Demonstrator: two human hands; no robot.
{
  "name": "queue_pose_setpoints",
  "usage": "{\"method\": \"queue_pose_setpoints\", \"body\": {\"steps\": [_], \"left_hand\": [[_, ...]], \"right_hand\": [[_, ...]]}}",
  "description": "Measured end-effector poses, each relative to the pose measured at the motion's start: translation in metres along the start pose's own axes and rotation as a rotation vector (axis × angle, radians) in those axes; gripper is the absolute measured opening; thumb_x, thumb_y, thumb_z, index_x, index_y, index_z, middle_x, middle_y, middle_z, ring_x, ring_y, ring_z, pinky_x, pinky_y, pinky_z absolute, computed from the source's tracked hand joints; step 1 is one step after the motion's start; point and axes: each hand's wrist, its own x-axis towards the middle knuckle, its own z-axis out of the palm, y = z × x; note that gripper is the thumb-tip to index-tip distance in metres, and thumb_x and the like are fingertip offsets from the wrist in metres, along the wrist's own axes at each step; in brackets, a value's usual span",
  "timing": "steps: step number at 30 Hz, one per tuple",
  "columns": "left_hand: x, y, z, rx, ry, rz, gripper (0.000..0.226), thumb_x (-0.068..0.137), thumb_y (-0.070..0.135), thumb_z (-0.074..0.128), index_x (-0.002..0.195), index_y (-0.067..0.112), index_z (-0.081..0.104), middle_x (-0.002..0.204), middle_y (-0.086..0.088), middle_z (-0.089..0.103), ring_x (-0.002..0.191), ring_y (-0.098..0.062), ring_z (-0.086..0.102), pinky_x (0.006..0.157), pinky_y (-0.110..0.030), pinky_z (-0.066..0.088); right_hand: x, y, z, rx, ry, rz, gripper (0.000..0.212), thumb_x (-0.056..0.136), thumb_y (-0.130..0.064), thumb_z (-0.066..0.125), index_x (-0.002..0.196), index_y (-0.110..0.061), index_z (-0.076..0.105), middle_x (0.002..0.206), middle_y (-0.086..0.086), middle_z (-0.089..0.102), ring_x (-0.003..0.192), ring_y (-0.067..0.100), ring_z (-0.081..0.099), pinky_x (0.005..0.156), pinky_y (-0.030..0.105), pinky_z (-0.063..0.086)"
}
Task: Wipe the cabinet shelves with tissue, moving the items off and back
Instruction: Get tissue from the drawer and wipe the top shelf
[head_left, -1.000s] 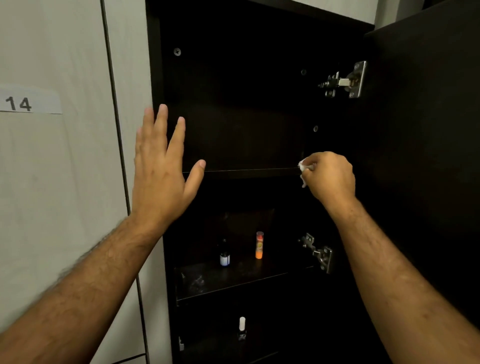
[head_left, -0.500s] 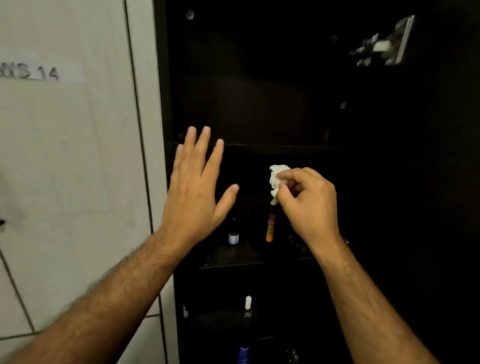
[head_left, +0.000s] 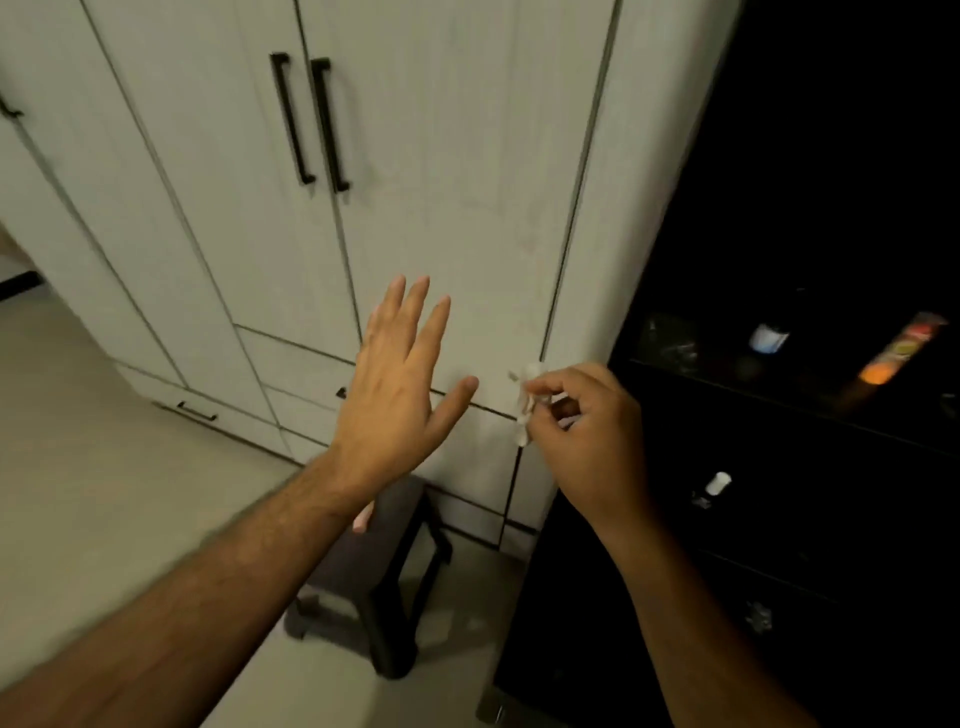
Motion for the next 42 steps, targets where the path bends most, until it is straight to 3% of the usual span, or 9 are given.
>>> {"method": "queue_pose_setpoints", "body": {"steps": [6,11,14,17,21,24,27,37,42], "left_hand": [[-0.050,-0.087,0.005,0.078,-0.112,-0.206,0.074,0.094,0.046,0.049,0.152,0.007,0.024,0.162,-0.014,0.012,0.151,-0.027,0.000,0.121,-0.042,0.005],[-0.080,-0.162,0.022,0.081,-0.245,-0.322,0.079,0.092,0.056,0.039,0.153,0.009,0.022,0.162,-0.013,0.011,0.150,-0.026,-0.002,0.121,-0.043,0.005],[-0.099,-0.211,0.034,0.064,-0.318,-0.368,0.077,0.094,0.052,0.049,0.153,0.011,0.020,0.162,-0.013,0.011,0.150,-0.026,-0.002,0.120,-0.041,0.003],[-0.118,-0.258,0.049,0.029,-0.446,-0.462,0.080,0.093,0.058,0.043,0.154,0.014,0.017,0.162,-0.009,0.009,0.150,-0.026,-0.002,0.121,-0.045,0.006],[-0.152,-0.299,0.067,0.017,-0.613,-0.517,0.079,0.093,0.049,0.053,0.154,0.013,0.018,0.162,-0.010,0.011,0.150,-0.027,0.002,0.122,-0.047,0.010],[-0.177,-0.324,0.082,0.015,-0.698,-0.562,0.080,0.094,0.049,0.052,0.155,0.015,0.013,0.163,-0.010,0.008,0.150,-0.026,-0.001,0.122,-0.042,0.004],[-0.197,-0.343,0.098,0.009,-0.774,-0.598,0.080,0.094,0.048,0.052,0.155,0.015,0.012,0.163,-0.010,0.008,0.150,-0.027,-0.001,0.120,-0.040,0.002],[-0.233,-0.375,0.182,-0.047,-0.905,-0.660,0.074,0.096,0.047,0.049,0.154,0.015,0.016,0.163,-0.008,0.011,0.150,-0.025,0.003,0.122,-0.042,0.010],[-0.240,-0.393,0.251,-0.112,-0.891,-0.708,0.065,0.096,0.042,0.052,0.151,0.017,0.029,0.156,-0.008,0.030,0.144,-0.025,0.027,0.117,-0.042,0.027]], "right_hand": [[-0.005,0.014,0.101,0.023,-0.191,0.090,0.010,0.083,-0.008,0.070,0.087,-0.016,0.073,0.083,-0.004,0.066,0.068,0.005,0.063,0.060,0.020,0.054],[-0.004,0.033,0.193,-0.068,-0.352,0.216,0.011,0.085,-0.011,0.069,0.090,-0.021,0.072,0.088,-0.001,0.068,0.073,0.005,0.062,0.062,0.012,0.051],[-0.009,0.038,0.245,-0.149,-0.406,0.292,0.011,0.085,-0.010,0.068,0.091,-0.019,0.072,0.089,0.000,0.067,0.075,0.010,0.062,0.064,0.021,0.054],[-0.016,0.044,0.296,-0.177,-0.452,0.415,0.010,0.085,-0.010,0.068,0.092,-0.017,0.071,0.086,-0.006,0.064,0.076,0.008,0.060,0.059,0.007,0.042],[-0.046,0.055,0.344,-0.146,-0.476,0.613,0.008,0.085,-0.015,0.069,0.081,-0.020,0.066,0.077,-0.007,0.066,0.072,0.008,0.062,0.060,0.014,0.046],[-0.072,0.065,0.368,-0.125,-0.504,0.739,0.013,0.086,-0.014,0.070,0.079,-0.022,0.061,0.071,-0.016,0.058,0.067,-0.001,0.058,0.056,0.006,0.043],[-0.089,0.088,0.390,-0.163,-0.575,0.835,0.008,0.087,-0.008,0.067,0.087,-0.016,0.067,0.079,-0.009,0.062,0.077,0.008,0.063,0.065,0.017,0.050],[-0.099,0.199,0.456,-0.321,-0.661,0.886,0.016,0.088,-0.005,0.063,0.101,-0.009,0.071,0.102,0.007,0.070,0.092,0.018,0.065,0.066,0.014,0.042],[-0.097,0.259,0.500,-0.352,-0.646,0.815,0.016,0.092,-0.011,0.059,0.102,-0.015,0.070,0.103,0.003,0.068,0.093,0.016,0.065,0.077,0.027,0.055]]}}
